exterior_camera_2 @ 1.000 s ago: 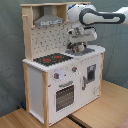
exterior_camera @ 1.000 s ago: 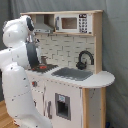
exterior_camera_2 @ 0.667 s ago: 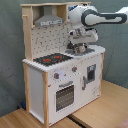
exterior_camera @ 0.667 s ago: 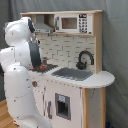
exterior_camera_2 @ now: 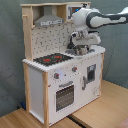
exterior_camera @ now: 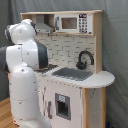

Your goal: Play with the kitchen

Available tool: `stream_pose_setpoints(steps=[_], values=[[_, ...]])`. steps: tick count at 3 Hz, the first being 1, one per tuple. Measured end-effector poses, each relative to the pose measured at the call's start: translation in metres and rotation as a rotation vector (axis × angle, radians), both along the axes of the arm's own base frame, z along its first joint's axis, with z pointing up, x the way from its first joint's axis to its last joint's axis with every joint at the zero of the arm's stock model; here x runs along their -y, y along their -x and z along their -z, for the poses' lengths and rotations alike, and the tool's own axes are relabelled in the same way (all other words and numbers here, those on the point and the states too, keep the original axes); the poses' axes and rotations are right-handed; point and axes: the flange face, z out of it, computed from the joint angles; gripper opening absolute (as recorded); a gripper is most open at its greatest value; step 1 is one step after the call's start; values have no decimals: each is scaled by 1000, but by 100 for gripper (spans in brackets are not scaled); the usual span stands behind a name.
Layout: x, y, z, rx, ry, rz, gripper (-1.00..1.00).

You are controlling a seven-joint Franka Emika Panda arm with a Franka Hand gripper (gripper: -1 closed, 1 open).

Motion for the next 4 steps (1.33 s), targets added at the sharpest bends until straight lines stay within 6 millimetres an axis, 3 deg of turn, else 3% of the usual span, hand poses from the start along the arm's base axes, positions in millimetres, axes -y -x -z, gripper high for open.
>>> stream_pose_setpoints(steps=[4], values=[[41, 28, 10, 91, -26, 40, -100]])
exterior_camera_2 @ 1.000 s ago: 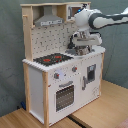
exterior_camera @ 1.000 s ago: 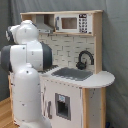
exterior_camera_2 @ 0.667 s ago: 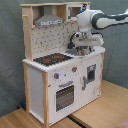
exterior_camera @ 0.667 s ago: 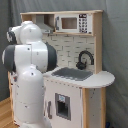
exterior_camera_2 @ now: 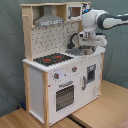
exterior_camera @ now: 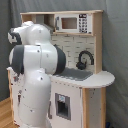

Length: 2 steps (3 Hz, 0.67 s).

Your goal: Play with the kitchen

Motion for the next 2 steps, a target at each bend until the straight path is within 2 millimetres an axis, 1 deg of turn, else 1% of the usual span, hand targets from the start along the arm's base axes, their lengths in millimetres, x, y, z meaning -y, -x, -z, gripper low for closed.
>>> stream_pose_setpoints(steps=[1, 2], values=[[14, 8, -1, 25, -9, 19, -100], [29, 11, 0, 50, -22, 40, -100]])
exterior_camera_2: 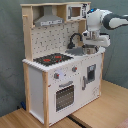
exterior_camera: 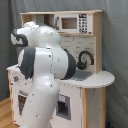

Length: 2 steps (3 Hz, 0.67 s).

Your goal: Play with the kitchen

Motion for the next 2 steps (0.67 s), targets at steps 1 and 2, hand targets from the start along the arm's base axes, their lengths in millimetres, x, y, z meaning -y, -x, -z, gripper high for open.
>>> stream_pose_setpoints(steps=[1, 2], values=[[22, -16, 1, 49, -33, 51, -100], [48, -46, 11, 52, -62, 76, -100]])
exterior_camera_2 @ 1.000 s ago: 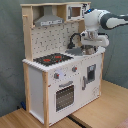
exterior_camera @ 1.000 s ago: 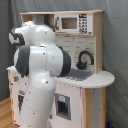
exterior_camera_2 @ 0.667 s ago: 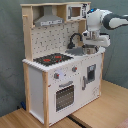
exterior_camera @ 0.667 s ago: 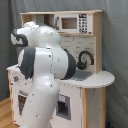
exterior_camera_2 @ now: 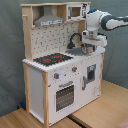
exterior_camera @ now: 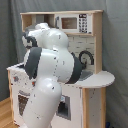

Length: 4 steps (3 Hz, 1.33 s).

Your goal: Play with the kitchen

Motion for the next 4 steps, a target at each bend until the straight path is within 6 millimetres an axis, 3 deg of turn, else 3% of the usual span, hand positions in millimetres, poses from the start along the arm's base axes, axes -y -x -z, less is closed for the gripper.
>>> stream_pose_setpoints(steps=[2, 4], values=[[50, -46, 1, -6, -60, -16, -100], [79, -77, 14, -22, -88, -73, -100]])
